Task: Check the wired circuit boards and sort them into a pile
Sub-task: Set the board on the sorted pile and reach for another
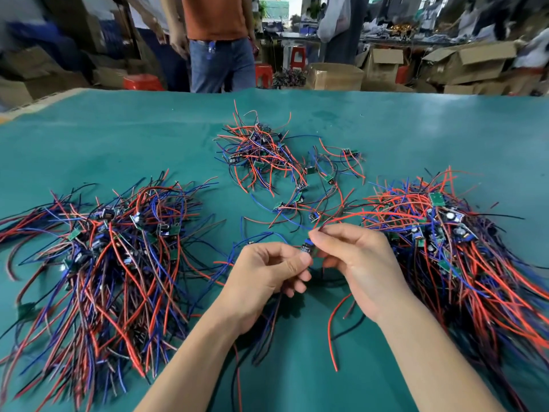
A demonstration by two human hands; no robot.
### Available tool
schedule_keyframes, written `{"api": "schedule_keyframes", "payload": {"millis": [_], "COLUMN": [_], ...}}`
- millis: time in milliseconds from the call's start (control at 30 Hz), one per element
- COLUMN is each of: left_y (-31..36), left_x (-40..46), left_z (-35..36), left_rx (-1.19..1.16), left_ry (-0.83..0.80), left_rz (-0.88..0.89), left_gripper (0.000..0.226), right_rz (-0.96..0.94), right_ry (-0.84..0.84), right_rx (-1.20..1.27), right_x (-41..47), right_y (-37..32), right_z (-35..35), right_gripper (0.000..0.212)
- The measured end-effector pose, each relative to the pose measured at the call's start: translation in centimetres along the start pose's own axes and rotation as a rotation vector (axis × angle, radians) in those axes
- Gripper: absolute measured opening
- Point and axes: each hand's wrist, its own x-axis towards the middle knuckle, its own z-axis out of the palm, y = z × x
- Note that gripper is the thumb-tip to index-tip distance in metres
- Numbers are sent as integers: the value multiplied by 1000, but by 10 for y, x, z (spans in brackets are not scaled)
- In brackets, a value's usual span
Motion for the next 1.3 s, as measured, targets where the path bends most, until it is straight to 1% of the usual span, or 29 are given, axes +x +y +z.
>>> {"api": "schedule_keyframes", "payload": {"millis": [67, 200, 267, 300, 367, 433, 500, 567, 633, 700, 767, 800, 833, 867, 900, 933, 1000, 1067, 1100, 1133, 1167, 1233, 1267, 1300], "left_y": [2, 3, 4, 4, 5, 6, 6, 6, 6, 6, 6, 6, 5, 4, 4, 4, 6, 5, 4, 3, 2, 2, 3, 3], "left_x": [-1, -1, -2, -2, -4, -5, -5, -5, -4, -3, -1, 0, 0, 0, -1, -1, -1, 0, 1, 1, 1, 0, 0, 0], "left_z": [0, -1, -2, -2, -3, -3, -2, -1, -3, -5, -6, -5, -5, -5, -5, -6, -6, -7, -7, -7, -6, -5, -5, -6], "left_rx": [6, 36, 58, 61, 58, 60, 65, 68, 27, -51, -110, -124, -129, -129, -136, -149, -184, -196, -184, -164, -138, -76, -49, -32], "left_ry": [-14, -47, -59, -65, -75, -92, -112, -118, -87, -29, 8, 10, 8, 8, 9, 15, 45, 64, 60, 49, 33, 9, 11, 17], "left_rz": [-5, 10, 19, 18, 10, -1, -5, -6, -5, 6, 18, 23, 25, 26, 29, 34, 41, 41, 44, 48, 55, 64, 65, 61], "left_gripper": [11, 12, 18, 17, 13, 12, 11, 11, 13, 15, 16, 18, 21, 24, 24, 23, 17, 18, 21, 22, 18, 8, 5, 5], "right_rz": [-59, -152, -225, -261, -313, -353, -363, -373, -374, -313, -185, -109, -33, 29, 61, 73, 84, 48, 22, -8, -41, -110, -150, -176], "right_ry": [94, 251, 315, 357, 454, 534, 579, 618, 636, 599, 455, 356, 266, 203, 168, 166, 264, 358, 344, 284, 182, -6, -39, -40], "right_rx": [-69, -141, -259, -316, -353, -331, -286, -155, 15, 93, 65, 41, 42, 85, 158, 243, 372, 332, 241, 112, -17, -178, -214, -225], "right_x": [2, 8, 12, 14, 20, 25, 26, 27, 26, 21, 11, 5, 1, -1, -4, -5, -5, -5, -5, -6, -8, -12, -11, -10], "right_y": [3, 6, 8, 8, 4, -2, -4, -8, -14, -15, -9, -5, -1, 2, 4, 6, 6, 6, 6, 6, 6, 7, 7, 8], "right_z": [-2, -4, -6, -8, -17, -28, -32, -32, -30, -26, -13, -3, 6, 14, 20, 24, 23, 16, 13, 13, 14, 20, 22, 22], "right_gripper": [6, 12, 8, 9, 14, 10, 14, 21, 27, 26, 23, 32, 52, 71, 81, 80, 70, 62, 56, 46, 35, 17, 11, 9]}}
